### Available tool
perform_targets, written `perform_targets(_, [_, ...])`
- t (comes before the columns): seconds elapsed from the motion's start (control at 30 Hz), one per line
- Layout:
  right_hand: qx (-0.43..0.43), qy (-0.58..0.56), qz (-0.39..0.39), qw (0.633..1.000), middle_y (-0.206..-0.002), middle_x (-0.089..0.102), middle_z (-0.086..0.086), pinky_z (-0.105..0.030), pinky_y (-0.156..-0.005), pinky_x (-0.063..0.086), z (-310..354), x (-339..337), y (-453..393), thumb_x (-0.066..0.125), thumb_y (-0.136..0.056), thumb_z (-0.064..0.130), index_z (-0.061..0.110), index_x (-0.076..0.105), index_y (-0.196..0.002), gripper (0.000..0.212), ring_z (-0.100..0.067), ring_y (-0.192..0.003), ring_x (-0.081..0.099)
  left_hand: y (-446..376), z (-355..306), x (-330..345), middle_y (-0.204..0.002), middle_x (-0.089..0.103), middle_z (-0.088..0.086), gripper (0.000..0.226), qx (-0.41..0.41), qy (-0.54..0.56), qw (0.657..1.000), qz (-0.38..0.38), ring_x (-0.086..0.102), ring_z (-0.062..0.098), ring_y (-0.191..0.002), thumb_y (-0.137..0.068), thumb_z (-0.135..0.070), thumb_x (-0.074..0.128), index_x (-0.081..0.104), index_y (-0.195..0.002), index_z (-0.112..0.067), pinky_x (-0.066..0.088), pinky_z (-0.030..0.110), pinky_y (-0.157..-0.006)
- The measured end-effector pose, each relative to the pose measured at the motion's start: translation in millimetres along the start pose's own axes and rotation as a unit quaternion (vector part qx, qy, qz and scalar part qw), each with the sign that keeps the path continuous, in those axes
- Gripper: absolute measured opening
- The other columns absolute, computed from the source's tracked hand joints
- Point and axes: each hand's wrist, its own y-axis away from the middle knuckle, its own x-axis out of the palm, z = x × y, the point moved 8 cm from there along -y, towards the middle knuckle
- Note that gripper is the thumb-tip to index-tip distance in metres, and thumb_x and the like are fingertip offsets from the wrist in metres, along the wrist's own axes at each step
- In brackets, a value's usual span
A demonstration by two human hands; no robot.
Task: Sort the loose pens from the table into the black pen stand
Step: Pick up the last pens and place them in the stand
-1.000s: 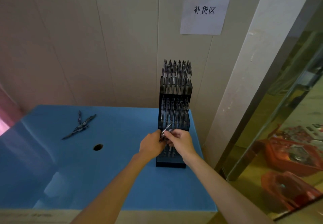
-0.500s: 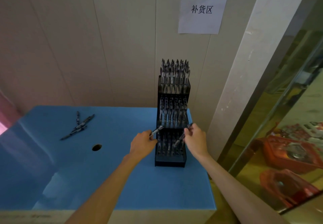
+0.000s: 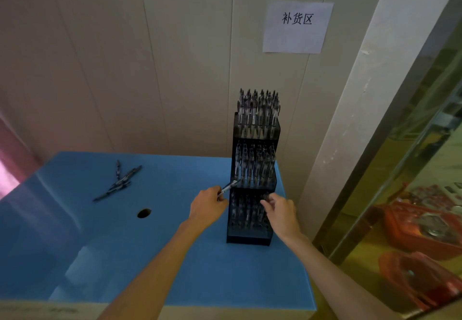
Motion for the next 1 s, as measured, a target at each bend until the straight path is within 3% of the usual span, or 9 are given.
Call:
perform_targets(0.13, [-0.001, 0.023, 0.021, 1.000, -0.055, 0.058, -0.008, -0.031, -0.049, 0.043, 0.1, 2.7, -7.7, 0.068, -0.095, 0.022, 0.001, 0.058, -0.070, 0.033, -0.017, -0.049, 0.054, -2.4, -1.2, -0.9, -0.061, 0.046, 0.003, 0.026, 0.001, 0.004, 1.000, 0.002, 0.040, 0.019, -0.053, -0.090, -0.016, 0.058, 0.041, -0.070, -0.018, 0.033, 0.032, -0.050])
perform_targets(0.27, [0.000, 0.066, 0.059, 0.996, -0.058, 0.061, -0.010, -0.029, -0.052, 0.046, -6.9, 13.0, -6.8, 0.070, -0.094, 0.024, 0.000, 0.061, -0.070, 0.035, -0.013, -0.051, 0.055, -2.8, -2.2, -0.2, -0.062, 0.047, 0.003, 0.026, 0.003, 0.005, 1.000, 0.003, 0.040, 0.018, -0.053, -0.090, -0.017, 0.059, 0.042, -0.071, -0.018, 0.033, 0.030, -0.050])
perform_targets(0.4, [0.027, 0.068, 0.079, 0.994, -0.057, 0.062, -0.014, -0.027, -0.049, 0.044, -24.0, 27.1, 1.1, 0.069, -0.094, 0.024, 0.002, 0.058, -0.062, 0.041, -0.019, -0.051, 0.060, -1.9, -4.5, 0.8, -0.061, 0.047, 0.001, 0.028, 0.006, 0.000, 1.000, 0.002, 0.040, 0.017, -0.052, -0.091, -0.017, 0.059, 0.041, -0.070, -0.019, 0.032, 0.030, -0.048])
perform_targets(0.57, [0.020, 0.065, 0.081, 0.994, -0.054, 0.061, -0.015, -0.036, -0.054, 0.053, -18.7, 29.5, -0.8, 0.069, -0.094, 0.024, 0.012, 0.047, -0.055, 0.047, -0.024, -0.051, 0.062, -1.5, -6.5, 3.4, -0.061, 0.046, 0.001, 0.028, 0.010, -0.012, 1.000, 0.002, 0.040, 0.017, -0.052, -0.092, -0.017, 0.059, 0.041, -0.070, -0.020, 0.032, 0.030, -0.048])
perform_targets(0.67, [0.031, 0.079, 0.100, 0.991, -0.053, 0.060, -0.017, -0.034, -0.054, 0.052, -20.3, 28.1, -2.6, 0.071, -0.093, 0.028, 0.011, 0.050, -0.052, 0.049, -0.026, -0.050, 0.062, -0.4, -11.8, 7.6, -0.061, 0.046, 0.001, 0.026, 0.015, -0.015, 1.000, 0.007, 0.039, 0.017, -0.052, -0.092, -0.017, 0.058, 0.043, -0.071, -0.019, 0.033, 0.031, -0.050])
perform_targets(0.77, [0.045, 0.079, 0.099, 0.991, -0.057, 0.066, -0.012, -0.023, -0.052, 0.051, -19.1, 16.5, -2.3, 0.072, -0.090, 0.025, 0.001, 0.064, -0.060, 0.040, -0.019, -0.051, 0.063, 0.9, -17.5, 11.5, -0.061, 0.046, 0.002, 0.029, 0.021, -0.018, 1.000, 0.013, 0.038, 0.018, -0.052, -0.091, -0.017, 0.060, 0.040, -0.070, -0.020, 0.032, 0.031, -0.050])
perform_targets(0.9, [0.024, -0.079, 0.035, 0.996, -0.069, 0.072, 0.003, -0.023, -0.064, 0.058, 6.7, -15.5, -0.6, 0.070, -0.091, 0.018, 0.013, 0.076, -0.081, 0.013, -0.009, -0.062, 0.068, 0.5, -25.8, 16.7, -0.062, 0.046, 0.002, 0.028, 0.026, -0.020, 0.999, 0.019, 0.040, 0.018, -0.053, -0.090, -0.019, 0.059, 0.040, -0.071, -0.020, 0.031, 0.030, -0.048])
perform_targets(1.0, [0.092, -0.281, 0.063, 0.953, -0.082, 0.076, -0.004, -0.022, -0.064, 0.057, 19.1, -21.1, 0.3, 0.071, -0.092, 0.017, 0.010, 0.076, -0.095, 0.009, -0.017, -0.072, 0.072, 1.7, -38.1, 22.2, -0.063, 0.049, 0.002, 0.022, 0.036, -0.020, 0.999, 0.028, 0.044, 0.019, -0.054, -0.091, -0.023, 0.060, 0.044, -0.076, -0.017, 0.030, 0.029, -0.047])
